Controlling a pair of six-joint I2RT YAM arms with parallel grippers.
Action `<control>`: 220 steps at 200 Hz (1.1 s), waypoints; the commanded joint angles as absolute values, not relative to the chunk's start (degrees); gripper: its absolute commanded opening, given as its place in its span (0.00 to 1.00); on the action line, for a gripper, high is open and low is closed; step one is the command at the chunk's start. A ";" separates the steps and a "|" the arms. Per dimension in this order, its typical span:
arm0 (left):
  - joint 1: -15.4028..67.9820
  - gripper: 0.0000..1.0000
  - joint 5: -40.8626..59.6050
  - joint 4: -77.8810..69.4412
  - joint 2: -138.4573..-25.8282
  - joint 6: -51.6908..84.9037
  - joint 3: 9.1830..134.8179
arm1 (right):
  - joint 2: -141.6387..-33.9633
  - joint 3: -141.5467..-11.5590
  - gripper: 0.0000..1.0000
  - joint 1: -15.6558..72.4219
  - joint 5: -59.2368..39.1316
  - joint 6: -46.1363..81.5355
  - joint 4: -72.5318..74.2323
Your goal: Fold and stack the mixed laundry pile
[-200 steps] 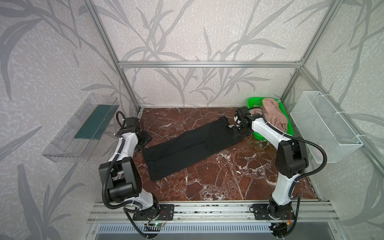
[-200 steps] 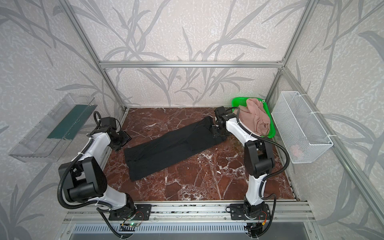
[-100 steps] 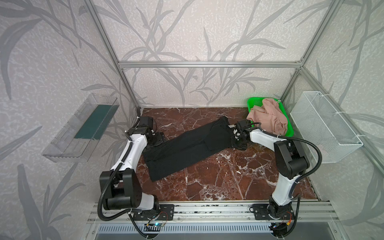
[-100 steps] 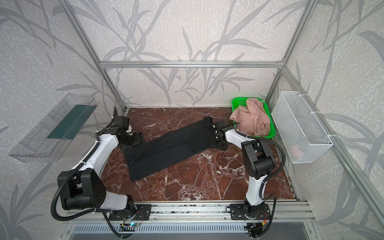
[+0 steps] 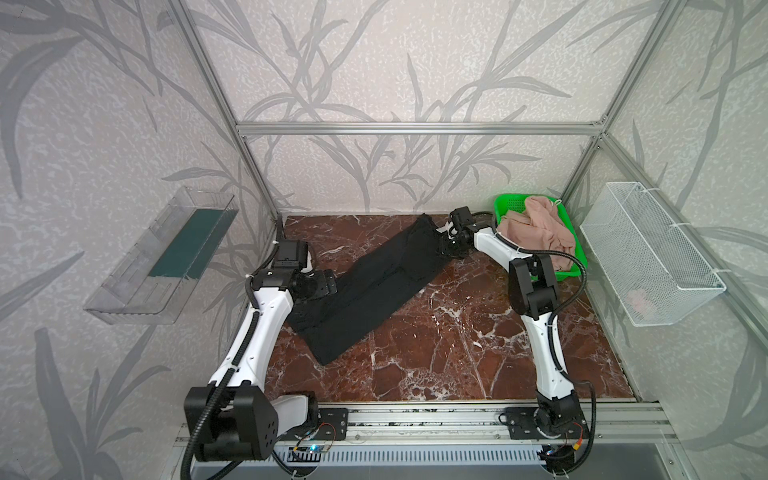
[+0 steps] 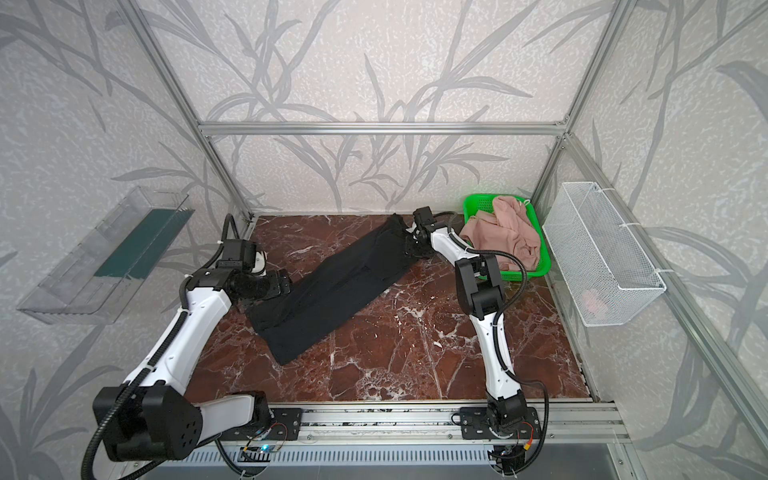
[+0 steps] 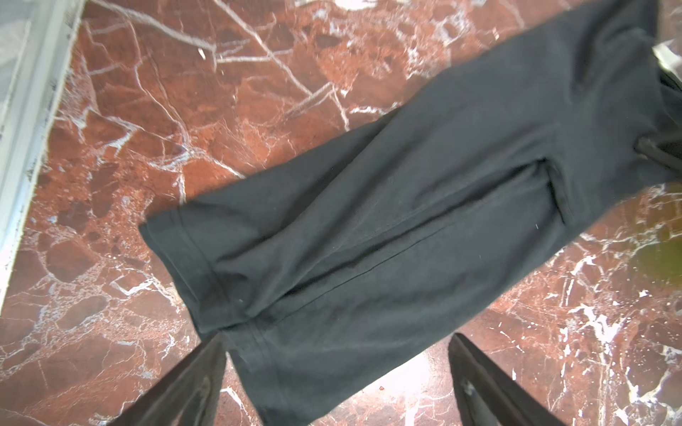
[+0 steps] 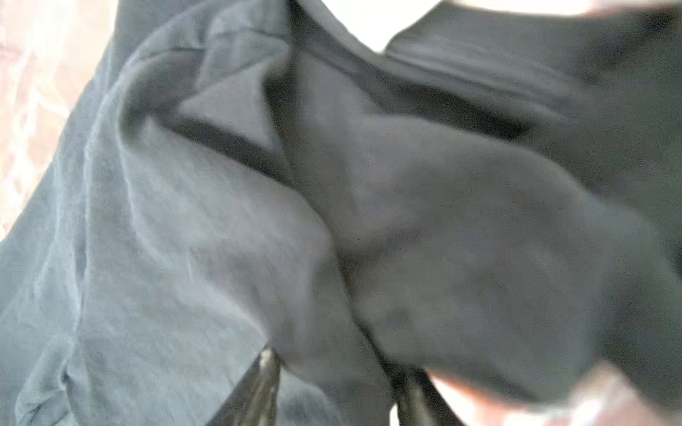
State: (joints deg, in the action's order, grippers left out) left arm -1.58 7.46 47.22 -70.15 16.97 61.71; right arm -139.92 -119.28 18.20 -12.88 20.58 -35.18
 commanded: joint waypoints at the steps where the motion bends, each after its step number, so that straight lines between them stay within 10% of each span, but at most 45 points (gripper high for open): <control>1: -1.47 0.92 4.45 50.05 -68.64 16.95 62.44 | -138.28 -127.44 0.57 18.17 -11.46 15.03 -44.98; 93: -9.08 0.90 1.17 52.98 -79.34 16.87 72.85 | -107.46 -87.64 0.62 45.48 -20.42 3.92 -31.70; 220: -10.55 0.90 1.51 51.33 -78.06 15.04 71.72 | -134.42 -106.95 0.46 62.32 -13.68 12.14 -27.60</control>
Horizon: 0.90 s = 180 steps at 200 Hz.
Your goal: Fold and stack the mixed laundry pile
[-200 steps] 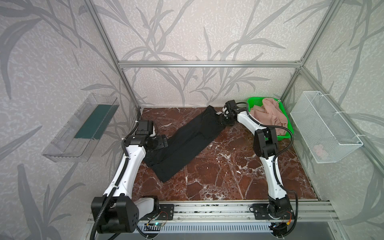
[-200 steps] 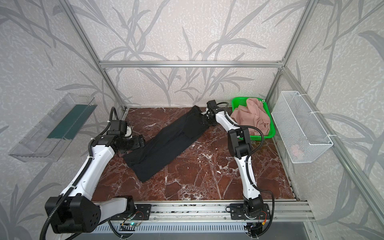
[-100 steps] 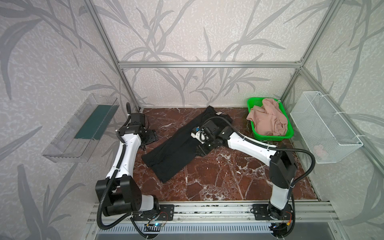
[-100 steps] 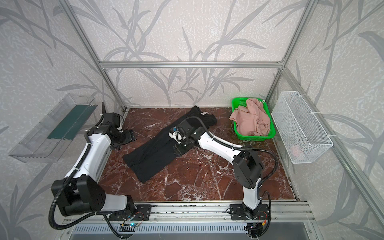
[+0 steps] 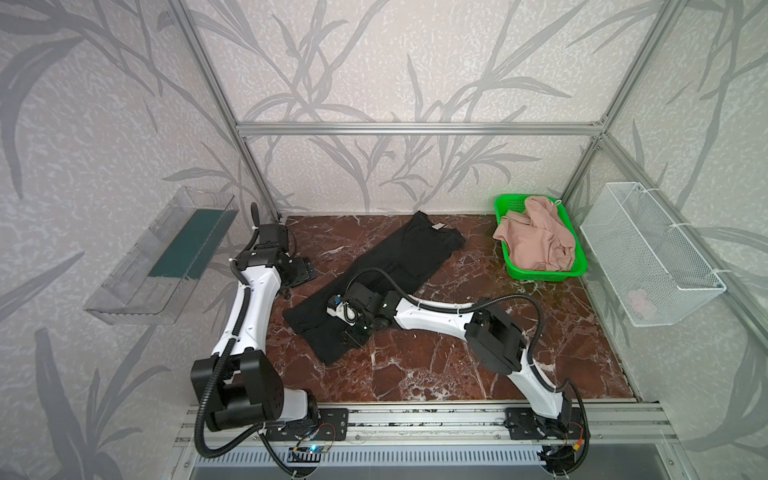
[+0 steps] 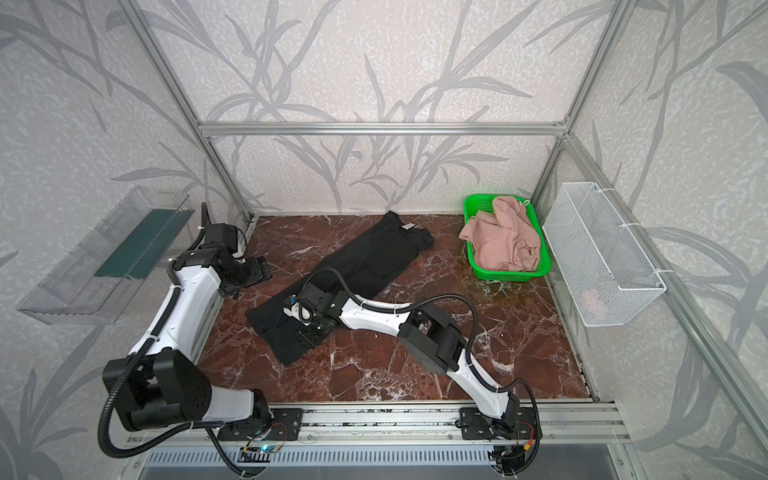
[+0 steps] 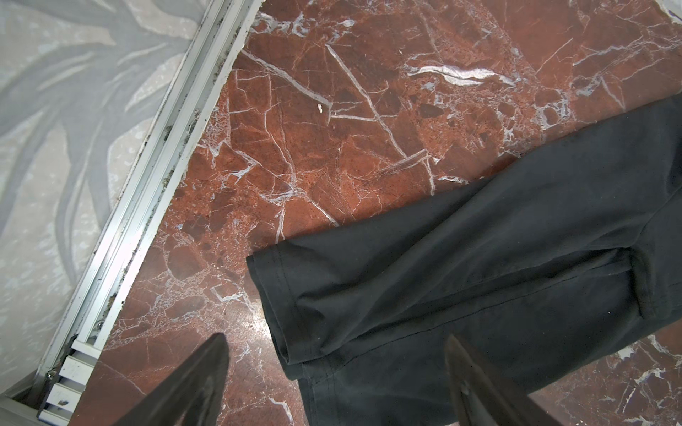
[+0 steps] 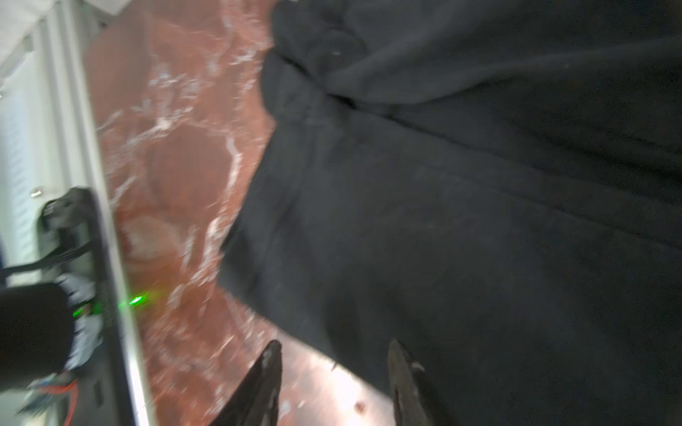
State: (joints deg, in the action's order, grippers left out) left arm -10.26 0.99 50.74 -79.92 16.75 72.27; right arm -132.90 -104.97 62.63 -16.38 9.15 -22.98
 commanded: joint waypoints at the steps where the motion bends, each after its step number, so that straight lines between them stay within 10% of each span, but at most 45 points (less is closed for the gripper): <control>1: -10.55 0.90 1.50 51.33 -78.05 15.04 71.72 | -134.49 -106.91 0.46 62.31 -13.65 12.22 -27.77; 99: -9.45 0.90 7.91 50.74 -77.17 13.55 70.98 | -113.48 -68.71 0.44 54.46 -9.46 23.94 -30.43; 180: 7.74 0.86 10.74 51.91 -75.08 19.96 62.74 | -92.43 -51.08 0.48 38.33 -0.35 28.59 -42.05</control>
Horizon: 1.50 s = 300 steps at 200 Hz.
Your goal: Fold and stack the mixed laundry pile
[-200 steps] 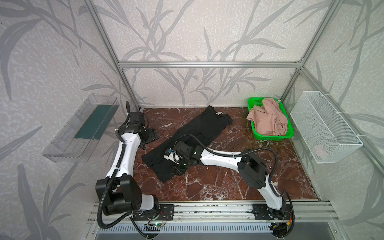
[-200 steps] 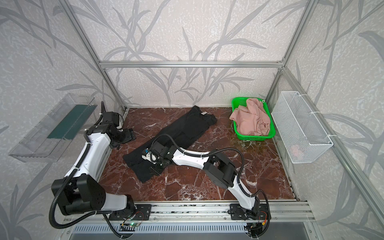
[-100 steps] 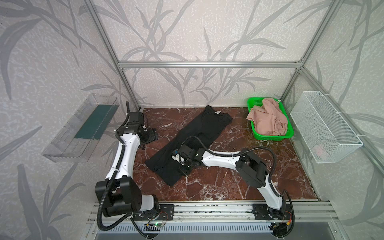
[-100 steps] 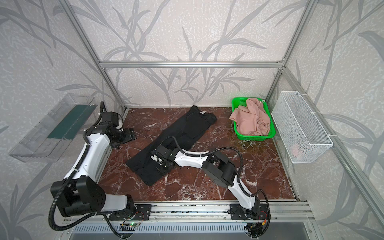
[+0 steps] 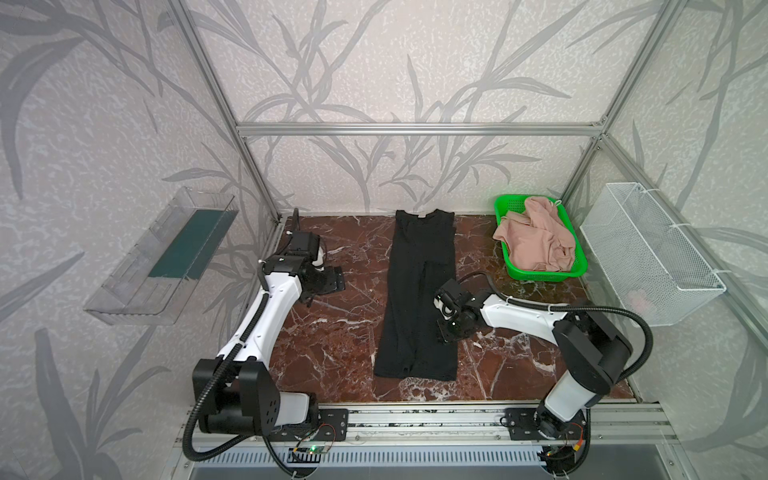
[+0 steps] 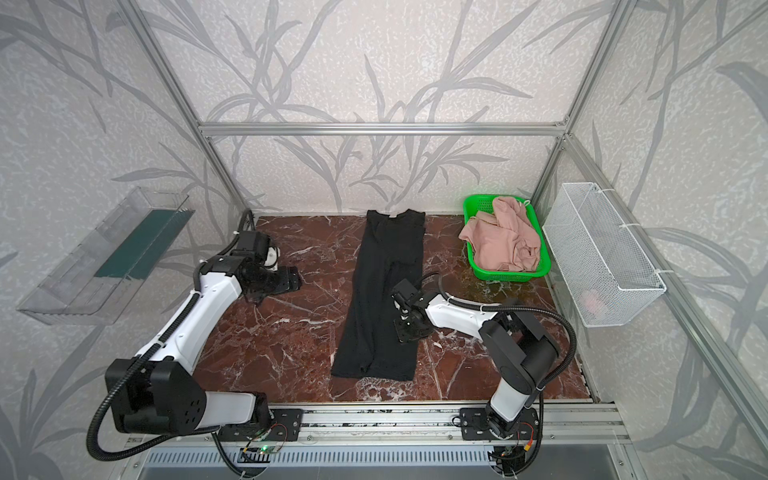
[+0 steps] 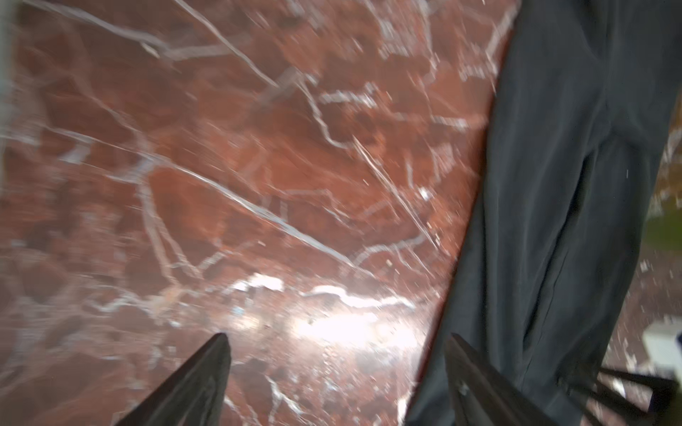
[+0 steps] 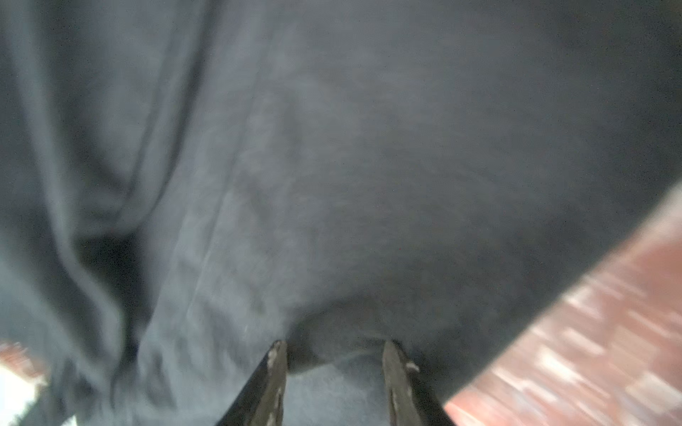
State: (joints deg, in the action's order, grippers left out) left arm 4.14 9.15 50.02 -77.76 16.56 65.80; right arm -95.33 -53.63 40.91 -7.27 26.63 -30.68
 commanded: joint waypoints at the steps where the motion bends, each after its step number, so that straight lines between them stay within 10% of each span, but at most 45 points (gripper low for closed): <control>1: 7.96 0.86 10.73 51.93 -74.98 20.09 62.57 | -92.27 -51.07 0.48 38.24 -0.13 28.58 -42.30; 165: 46.99 0.65 23.31 31.25 -74.41 41.64 38.53 | -70.66 -33.22 0.64 37.62 -17.80 34.89 -40.08; 300: 53.79 0.30 23.59 16.77 -81.26 51.29 33.23 | -71.09 -28.03 0.48 37.62 -16.64 38.85 -34.25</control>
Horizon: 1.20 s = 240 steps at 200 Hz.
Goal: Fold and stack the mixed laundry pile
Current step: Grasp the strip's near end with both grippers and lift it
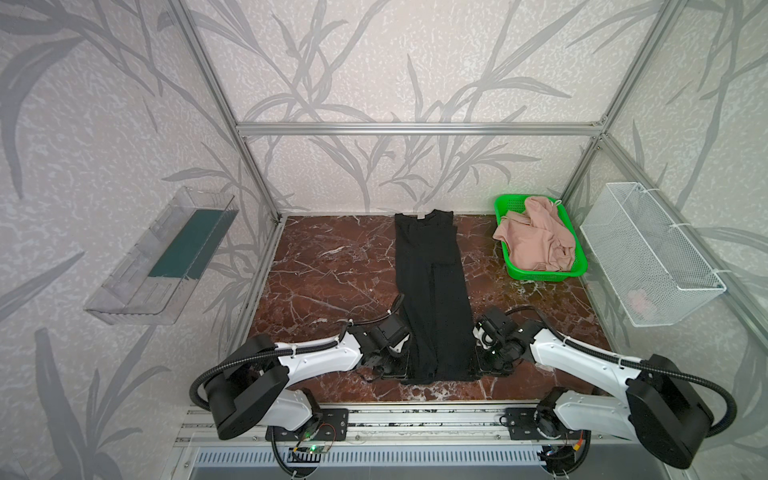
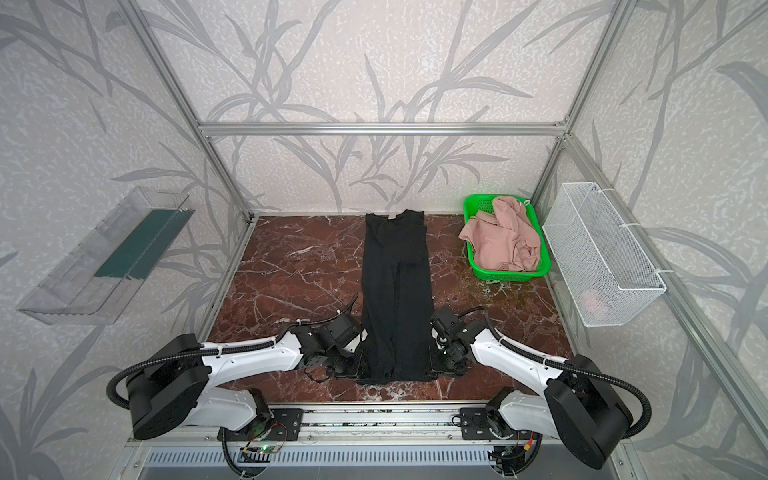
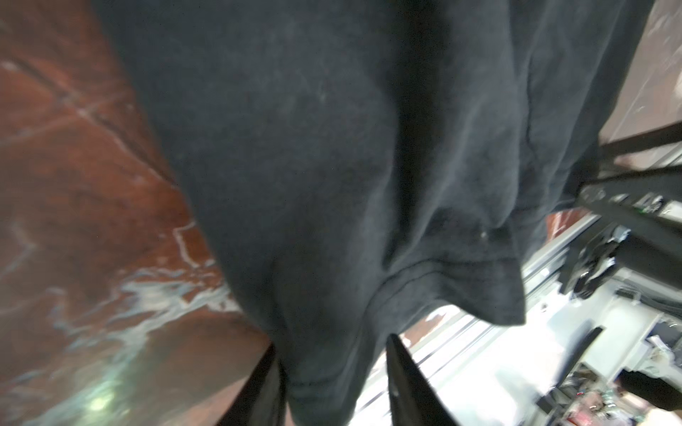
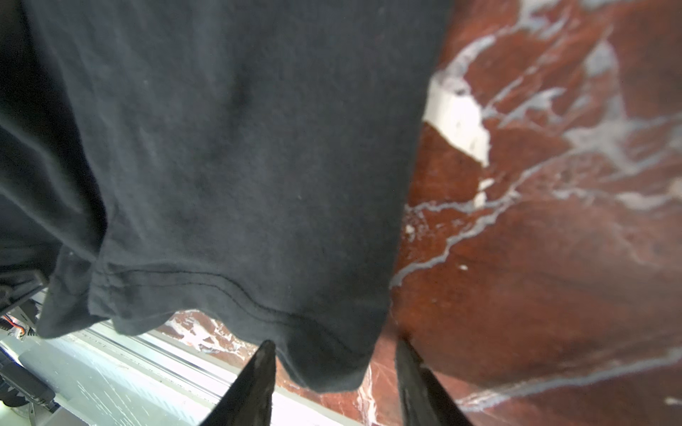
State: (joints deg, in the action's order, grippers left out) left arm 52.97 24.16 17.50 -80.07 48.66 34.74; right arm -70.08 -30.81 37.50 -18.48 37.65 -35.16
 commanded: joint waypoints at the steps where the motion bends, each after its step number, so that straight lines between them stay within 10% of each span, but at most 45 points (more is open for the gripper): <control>1: 53.79 0.30 23.53 16.78 -81.24 51.31 33.14 | -71.14 -27.95 0.48 37.62 -16.63 38.85 -34.17; 46: 54.05 0.06 19.45 20.76 -77.94 53.27 31.86 | -71.30 -27.09 0.34 37.65 -16.95 38.50 -33.18; 132: 56.19 0.00 14.31 27.80 -75.76 54.00 34.15 | -64.77 -27.37 0.02 40.65 -16.56 38.68 -37.62; 240: 68.12 0.00 8.25 50.96 -67.53 65.99 44.60 | -50.54 -38.00 0.00 51.71 -5.70 44.90 -58.39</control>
